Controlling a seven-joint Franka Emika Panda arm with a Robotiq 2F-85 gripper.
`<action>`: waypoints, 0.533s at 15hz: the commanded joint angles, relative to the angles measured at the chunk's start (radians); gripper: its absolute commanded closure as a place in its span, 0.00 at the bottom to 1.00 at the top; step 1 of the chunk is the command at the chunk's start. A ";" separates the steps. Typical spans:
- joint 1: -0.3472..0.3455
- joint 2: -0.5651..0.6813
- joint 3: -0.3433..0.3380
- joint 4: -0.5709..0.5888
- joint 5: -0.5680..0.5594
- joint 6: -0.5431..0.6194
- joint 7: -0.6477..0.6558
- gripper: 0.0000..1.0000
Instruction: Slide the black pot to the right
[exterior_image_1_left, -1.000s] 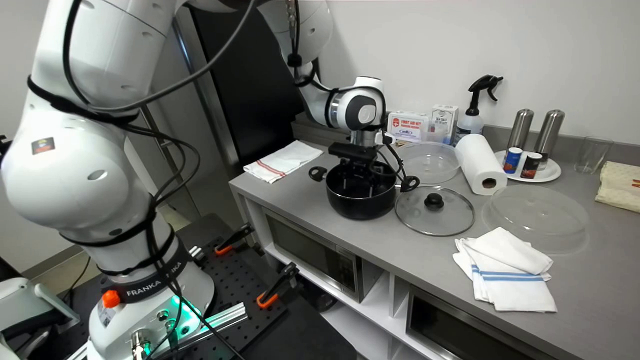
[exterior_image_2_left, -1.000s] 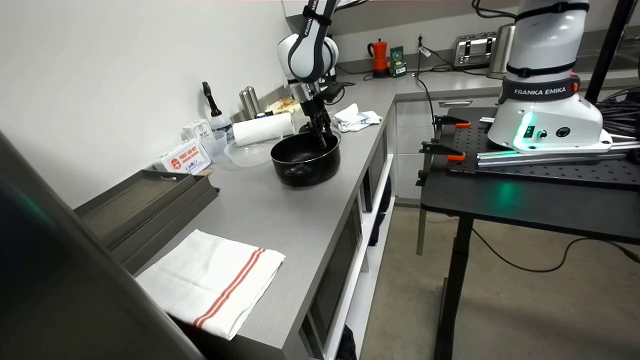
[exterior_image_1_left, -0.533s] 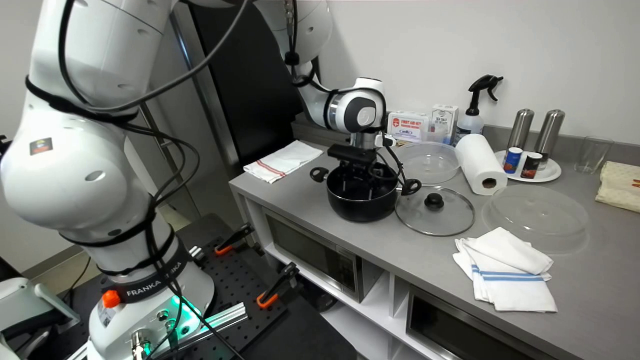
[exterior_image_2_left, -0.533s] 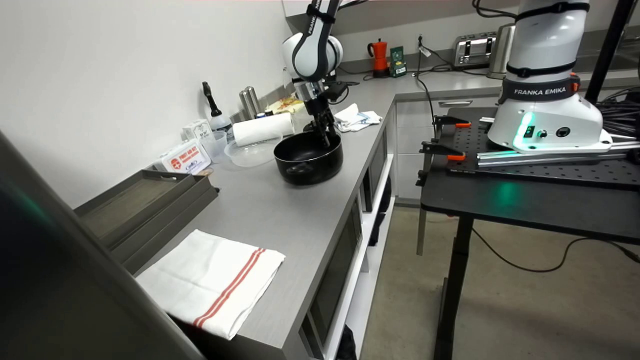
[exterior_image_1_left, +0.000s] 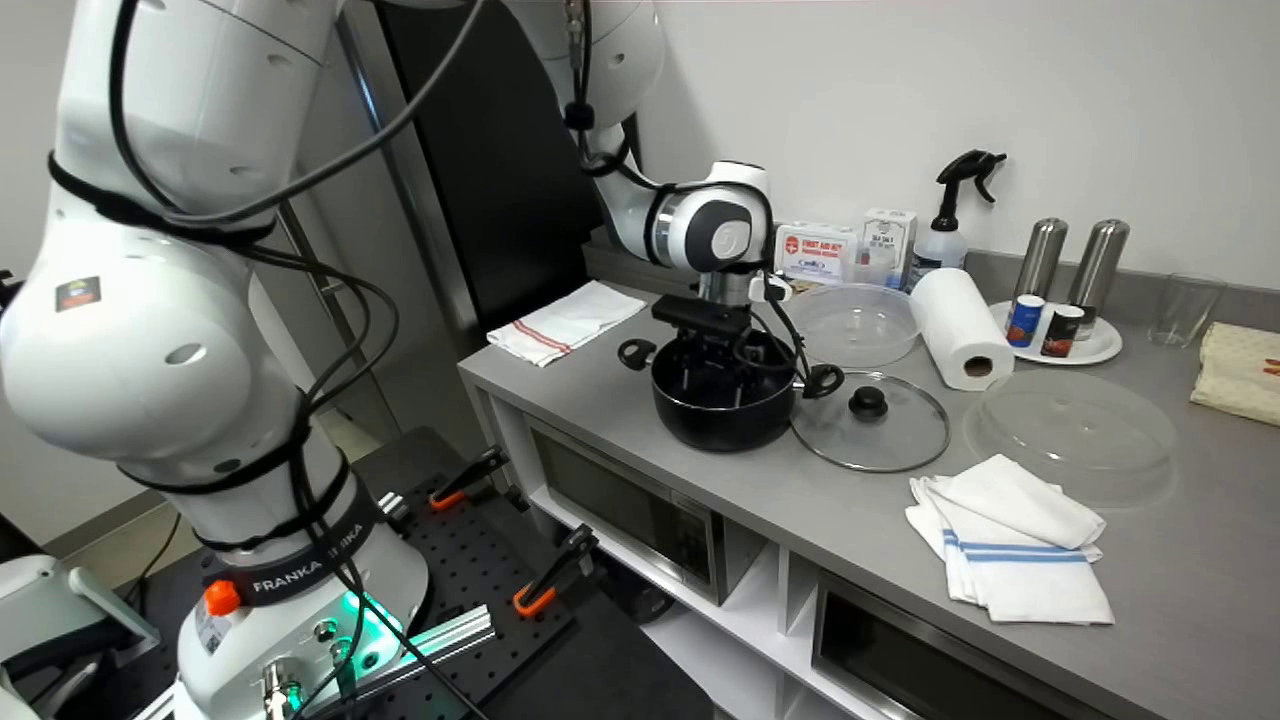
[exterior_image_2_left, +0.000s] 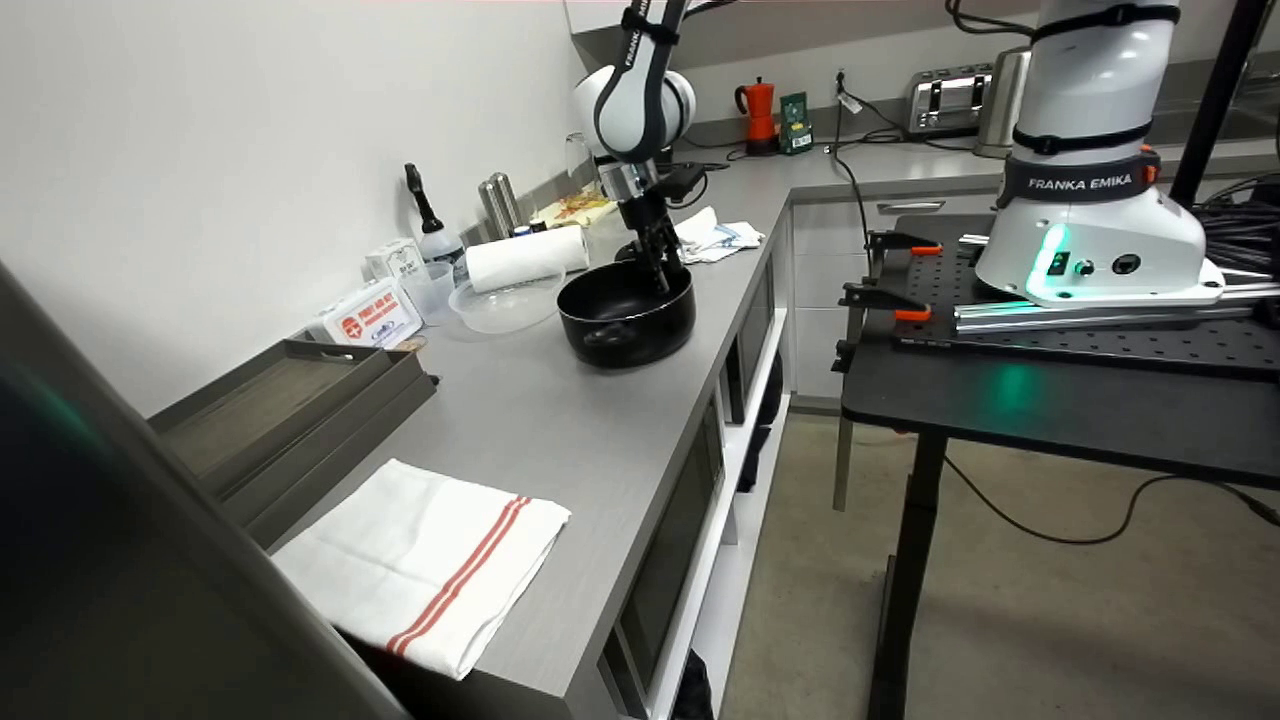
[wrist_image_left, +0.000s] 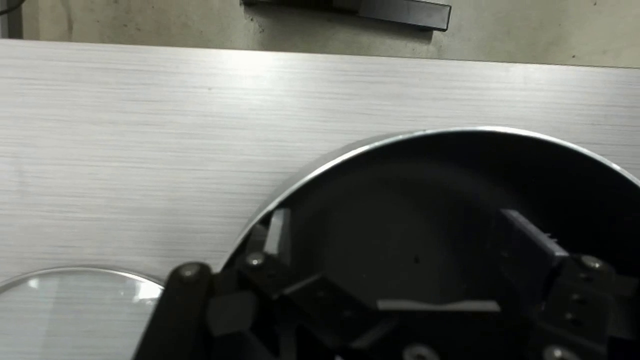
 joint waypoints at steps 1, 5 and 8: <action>-0.008 -0.032 -0.006 -0.063 0.034 0.032 -0.041 0.00; -0.019 -0.035 -0.006 -0.081 0.039 0.039 -0.047 0.00; -0.025 -0.038 -0.006 -0.085 0.043 0.039 -0.052 0.00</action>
